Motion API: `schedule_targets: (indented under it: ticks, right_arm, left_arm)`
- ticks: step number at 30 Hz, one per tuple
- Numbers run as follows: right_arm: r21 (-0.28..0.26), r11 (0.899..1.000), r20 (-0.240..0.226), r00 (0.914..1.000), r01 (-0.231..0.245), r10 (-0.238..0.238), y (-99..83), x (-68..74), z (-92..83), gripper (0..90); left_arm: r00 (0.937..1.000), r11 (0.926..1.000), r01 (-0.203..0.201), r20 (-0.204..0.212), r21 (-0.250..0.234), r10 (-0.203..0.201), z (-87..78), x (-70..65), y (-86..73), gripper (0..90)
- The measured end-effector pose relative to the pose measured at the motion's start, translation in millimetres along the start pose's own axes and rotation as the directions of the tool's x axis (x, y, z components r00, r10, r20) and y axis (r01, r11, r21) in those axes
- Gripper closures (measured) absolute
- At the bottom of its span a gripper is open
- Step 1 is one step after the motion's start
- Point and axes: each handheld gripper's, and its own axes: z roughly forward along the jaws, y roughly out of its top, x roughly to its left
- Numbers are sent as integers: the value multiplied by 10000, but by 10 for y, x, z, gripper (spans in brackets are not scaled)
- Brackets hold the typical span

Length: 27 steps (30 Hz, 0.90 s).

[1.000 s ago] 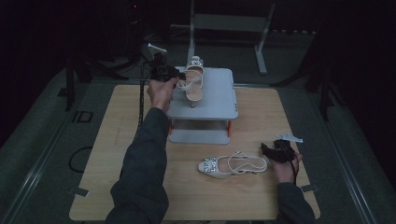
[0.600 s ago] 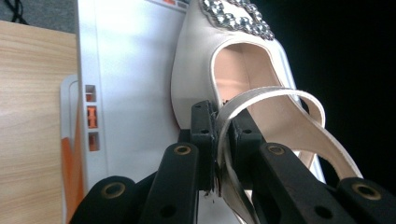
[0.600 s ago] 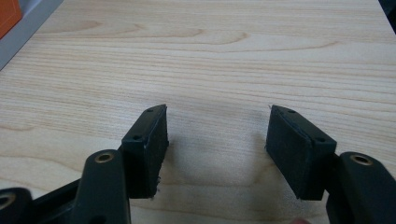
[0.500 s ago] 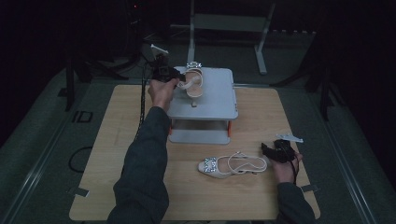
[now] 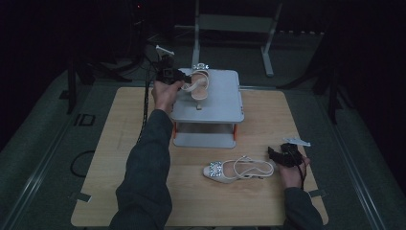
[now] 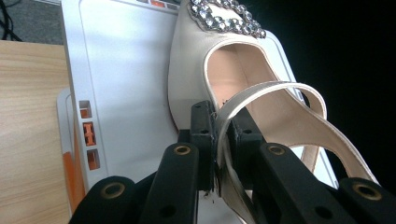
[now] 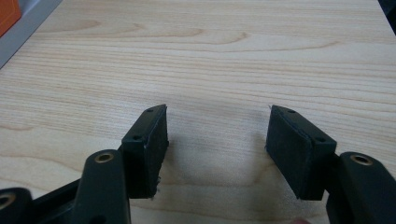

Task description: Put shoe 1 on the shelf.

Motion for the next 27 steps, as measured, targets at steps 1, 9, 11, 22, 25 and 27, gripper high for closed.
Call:
schedule_targets:
  ticks: [1,9,11,22,25,27]
  right_arm:
    - [0,10000,1,10000,3,-3,0,0,0,386]
    - [-5,10000,-35,10000,-12,12,-1,-3,-1,383]
    - [-2,10000,-24,10000,-7,7,-1,-1,0,383]
    - [2,10000,-1,10000,31,-31,-1,3,0,382]
    - [3,10000,-14,10000,15,-15,-2,2,-2,382]
    - [-2,10000,-10,10000,43,-43,-3,2,-1,381]
  left_arm:
    - [10000,10000,15,79,-98,-14,-5,4,-3,809]
    - [9974,9957,-414,558,-831,461,-133,-64,-29,574]
    - [9968,9929,-625,439,-1007,672,-193,-86,-42,559]
    - [9645,9569,-2512,-1214,-1460,2347,-544,-173,-149,534]
    - [9600,9503,-2635,-1423,-1661,2413,-606,-138,-217,536]
    - [9522,9478,-2764,-1787,-1590,2477,-627,-104,-269,535]
